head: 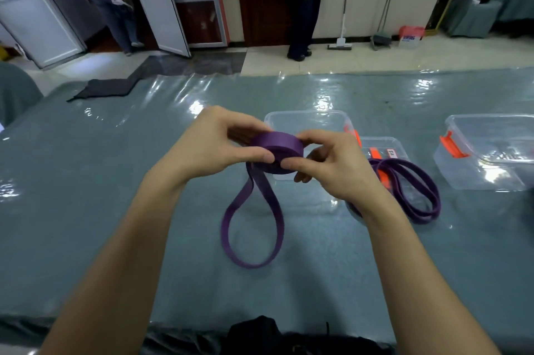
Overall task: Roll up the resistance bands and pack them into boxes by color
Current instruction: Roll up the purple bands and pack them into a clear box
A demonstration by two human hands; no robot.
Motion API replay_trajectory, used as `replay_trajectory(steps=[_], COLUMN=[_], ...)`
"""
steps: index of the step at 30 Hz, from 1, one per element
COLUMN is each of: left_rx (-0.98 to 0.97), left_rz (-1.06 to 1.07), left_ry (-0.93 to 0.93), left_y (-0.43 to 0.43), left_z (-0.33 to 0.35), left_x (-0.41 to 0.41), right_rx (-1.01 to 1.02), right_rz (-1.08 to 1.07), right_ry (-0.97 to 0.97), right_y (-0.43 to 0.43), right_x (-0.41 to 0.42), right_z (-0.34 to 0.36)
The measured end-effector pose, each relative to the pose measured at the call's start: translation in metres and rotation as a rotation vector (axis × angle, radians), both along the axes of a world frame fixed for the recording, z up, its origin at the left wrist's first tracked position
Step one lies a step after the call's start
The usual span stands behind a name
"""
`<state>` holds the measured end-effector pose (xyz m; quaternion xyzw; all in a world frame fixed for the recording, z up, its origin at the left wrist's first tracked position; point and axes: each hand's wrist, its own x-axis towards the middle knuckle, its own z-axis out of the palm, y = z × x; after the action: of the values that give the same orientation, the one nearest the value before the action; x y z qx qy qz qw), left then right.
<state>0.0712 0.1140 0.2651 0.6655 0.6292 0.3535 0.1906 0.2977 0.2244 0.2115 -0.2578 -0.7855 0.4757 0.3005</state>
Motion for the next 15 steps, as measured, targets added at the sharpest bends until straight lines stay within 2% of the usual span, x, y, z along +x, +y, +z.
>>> replay_trajectory(steps=[2, 5, 7, 11, 15], left_rx=[0.011, 0.052, 0.082, 0.061, 0.058], left_rz=[-0.016, -0.016, -0.018, -0.041, -0.021], left_ry=[-0.141, -0.155, -0.088, 0.106, 0.18], left_y=[-0.003, -0.004, -0.004, -0.005, -0.007], left_z=[-0.011, -0.017, -0.014, -0.005, -0.003], left_x=[-0.002, 0.002, 0.004, 0.008, 0.017], right_rx=[-0.086, -0.136, -0.101, 0.114, 0.205], right_rz=[0.018, 0.053, 0.069, 0.014, -0.032], right_ry=[0.076, 0.053, -0.014, -0.177, -0.185], right_y=[-0.001, -0.001, -0.003, -0.009, -0.01], right_x=[0.003, 0.005, 0.006, 0.002, 0.004], right_z=[0.001, 0.003, 0.006, 0.007, 0.005])
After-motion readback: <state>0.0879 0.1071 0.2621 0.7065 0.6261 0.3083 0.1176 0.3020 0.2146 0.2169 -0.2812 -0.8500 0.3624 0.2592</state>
